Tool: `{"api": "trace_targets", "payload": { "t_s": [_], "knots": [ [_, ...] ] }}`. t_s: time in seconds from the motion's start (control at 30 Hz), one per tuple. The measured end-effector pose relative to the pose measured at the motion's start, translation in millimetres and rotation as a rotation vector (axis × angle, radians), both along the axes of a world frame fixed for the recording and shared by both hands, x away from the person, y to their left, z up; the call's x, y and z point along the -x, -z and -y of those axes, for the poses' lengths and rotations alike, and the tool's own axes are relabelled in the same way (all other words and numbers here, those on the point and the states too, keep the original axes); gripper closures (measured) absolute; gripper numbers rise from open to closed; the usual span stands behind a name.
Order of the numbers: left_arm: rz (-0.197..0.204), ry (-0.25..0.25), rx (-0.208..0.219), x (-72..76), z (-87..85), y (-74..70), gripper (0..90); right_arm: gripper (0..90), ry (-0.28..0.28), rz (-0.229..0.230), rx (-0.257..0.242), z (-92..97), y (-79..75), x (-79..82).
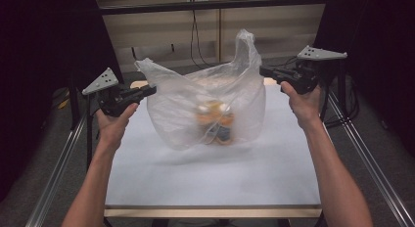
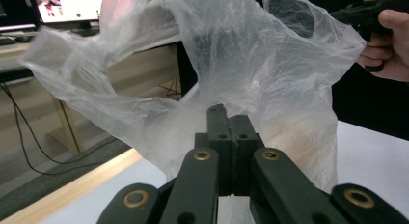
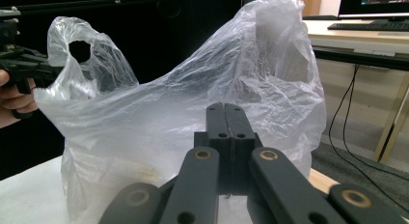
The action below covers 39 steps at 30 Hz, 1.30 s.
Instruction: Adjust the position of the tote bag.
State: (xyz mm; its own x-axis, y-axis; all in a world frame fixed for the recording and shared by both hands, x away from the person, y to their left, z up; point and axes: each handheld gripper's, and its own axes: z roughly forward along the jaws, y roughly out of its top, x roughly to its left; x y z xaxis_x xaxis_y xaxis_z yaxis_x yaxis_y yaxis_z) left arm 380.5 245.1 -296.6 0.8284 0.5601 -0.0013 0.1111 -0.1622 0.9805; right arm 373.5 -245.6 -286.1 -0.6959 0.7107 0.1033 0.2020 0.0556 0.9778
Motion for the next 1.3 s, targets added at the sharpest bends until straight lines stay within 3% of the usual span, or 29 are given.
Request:
{"api": "trace_targets", "payload": {
  "t_s": [0.3,0.4,0.57,0.67,0.73,0.77,0.83,0.87,0.9,0.93,0.97,1.0,1.03,1.07,1.17,1.3],
  "knots": [
    [0.028,0.021,0.005,10.3,-1.8,-15.6,90.0,90.0,-0.005,0.038,0.003,5.0,-13.3,18.0],
    [0.032,0.026,0.004,13.2,-1.5,-19.4,90.0,90.0,-0.007,0.071,0.001,7.6,-24.6,30.8],
    [0.025,0.031,-0.004,13.0,-1.1,-18.8,90.0,90.0,-0.007,0.078,0.031,10.8,-27.7,36.5],
    [0.019,0.030,-0.004,11.9,0.7,-17.2,90.0,90.0,-0.011,0.082,0.018,12.6,-29.5,35.4],
    [0.015,0.039,-0.001,10.0,2.9,-16.3,90.0,78.1,-0.007,0.059,0.018,11.4,-32.1,26.6],
    [0.015,0.039,-0.001,10.0,2.9,-16.3,90.0,78.1,-0.007,0.059,0.018,11.4,-32.1,26.6],
    [0.012,0.041,-0.004,9.8,5.7,-15.1,90.0,64.6,-0.011,0.033,0.021,8.7,-30.2,15.0],
    [0.012,0.041,-0.004,9.8,5.7,-15.1,90.0,64.6,-0.011,0.033,0.021,8.7,-30.2,15.0],
    [0.015,0.042,-0.009,9.5,6.4,-14.9,90.0,58.6,-0.004,0.029,0.019,7.5,-29.3,10.3],
    [0.018,0.049,-0.019,8.8,6.9,-15.1,90.0,50.4,0.004,0.006,0.020,3.3,-28.4,-1.3],
    [0.016,0.046,-0.016,8.7,7.7,-15.1,90.0,50.4,0.004,0.006,0.020,3.3,-28.4,-1.3],
    [0.015,0.050,-0.023,8.0,7.7,-15.7,90.0,44.5,0.013,-0.020,0.028,-1.8,-29.0,-13.3],
    [0.016,0.053,-0.020,7.6,8.4,-15.9,90.0,44.5,0.013,-0.020,0.028,-1.8,-29.0,-13.3],
    [0.017,0.055,-0.014,8.1,9.5,-15.8,90.0,41.1,0.014,-0.041,0.047,-11.1,-30.5,-26.7],
    [0.017,0.061,-0.026,8.4,9.7,-14.1,90.0,38.9,0.012,-0.063,0.075,-26.6,-32.6,-41.3],
    [0.016,0.061,-0.026,7.1,7.6,-11.1,90.0,34.9,0.010,-0.075,0.067,-35.9,-33.4,-50.0]
  ]
}}
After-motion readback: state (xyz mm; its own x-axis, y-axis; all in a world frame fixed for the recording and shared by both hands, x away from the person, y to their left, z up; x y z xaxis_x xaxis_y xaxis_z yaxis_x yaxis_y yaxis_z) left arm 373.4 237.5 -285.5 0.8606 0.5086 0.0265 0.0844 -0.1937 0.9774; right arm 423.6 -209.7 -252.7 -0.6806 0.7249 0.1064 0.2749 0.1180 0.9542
